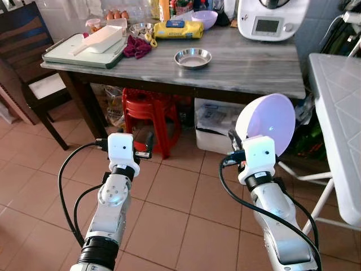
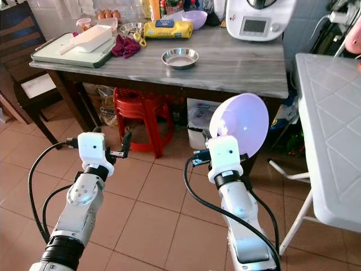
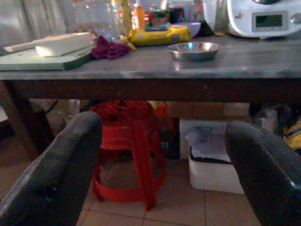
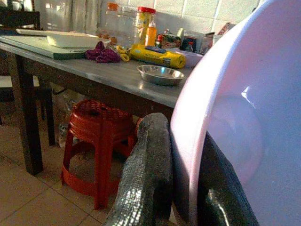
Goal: Setting the table
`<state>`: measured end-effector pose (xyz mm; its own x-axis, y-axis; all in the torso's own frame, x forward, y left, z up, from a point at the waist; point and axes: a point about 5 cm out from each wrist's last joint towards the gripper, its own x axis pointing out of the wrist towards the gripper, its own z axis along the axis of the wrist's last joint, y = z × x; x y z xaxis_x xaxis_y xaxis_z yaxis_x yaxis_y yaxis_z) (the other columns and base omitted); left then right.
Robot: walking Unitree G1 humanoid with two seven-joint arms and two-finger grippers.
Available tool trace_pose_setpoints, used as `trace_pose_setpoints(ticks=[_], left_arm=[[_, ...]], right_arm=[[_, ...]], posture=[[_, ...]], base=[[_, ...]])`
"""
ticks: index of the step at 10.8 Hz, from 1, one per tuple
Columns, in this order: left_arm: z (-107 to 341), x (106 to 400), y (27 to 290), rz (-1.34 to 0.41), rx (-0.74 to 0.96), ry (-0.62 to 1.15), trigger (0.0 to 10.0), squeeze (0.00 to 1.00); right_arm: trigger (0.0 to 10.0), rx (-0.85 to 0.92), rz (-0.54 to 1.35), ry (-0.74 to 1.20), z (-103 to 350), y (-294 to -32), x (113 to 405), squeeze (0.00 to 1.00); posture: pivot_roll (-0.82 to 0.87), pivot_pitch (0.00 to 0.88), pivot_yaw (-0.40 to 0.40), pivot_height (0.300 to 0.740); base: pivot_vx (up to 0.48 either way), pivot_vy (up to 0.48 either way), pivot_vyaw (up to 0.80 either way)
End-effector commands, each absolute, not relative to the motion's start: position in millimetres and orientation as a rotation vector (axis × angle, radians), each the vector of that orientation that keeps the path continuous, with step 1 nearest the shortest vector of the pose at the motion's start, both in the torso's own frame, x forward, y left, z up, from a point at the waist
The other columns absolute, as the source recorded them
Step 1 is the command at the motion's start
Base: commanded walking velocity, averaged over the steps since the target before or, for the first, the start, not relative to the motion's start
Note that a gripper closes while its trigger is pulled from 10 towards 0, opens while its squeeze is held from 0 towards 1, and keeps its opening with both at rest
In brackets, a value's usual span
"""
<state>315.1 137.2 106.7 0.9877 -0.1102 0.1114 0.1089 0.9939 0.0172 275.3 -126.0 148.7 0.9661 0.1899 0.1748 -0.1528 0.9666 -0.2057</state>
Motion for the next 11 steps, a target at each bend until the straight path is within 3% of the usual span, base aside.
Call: trace_pose_setpoints(ticks=[1,11], left_arm=[[108.1,316.3,140.0,-0.106,0.002,-0.107,10.0,0.00],[105.5,315.2,135.1,-0.117,-0.021,-0.088,10.0,0.00]], right_arm=[[10.0,-0.184,0.169,-0.212,154.1,-125.0,274.2,0.00],[10.0,-0.207,0.155,-0.217,158.1,-131.3,274.7,0.00]], posture=[[-0.14,0.103,0.096,0.740],[-0.16,0.110,0.094,0.740]], base=[[0.000,0.352,-0.44],[0.000,0.398,-0.04]])
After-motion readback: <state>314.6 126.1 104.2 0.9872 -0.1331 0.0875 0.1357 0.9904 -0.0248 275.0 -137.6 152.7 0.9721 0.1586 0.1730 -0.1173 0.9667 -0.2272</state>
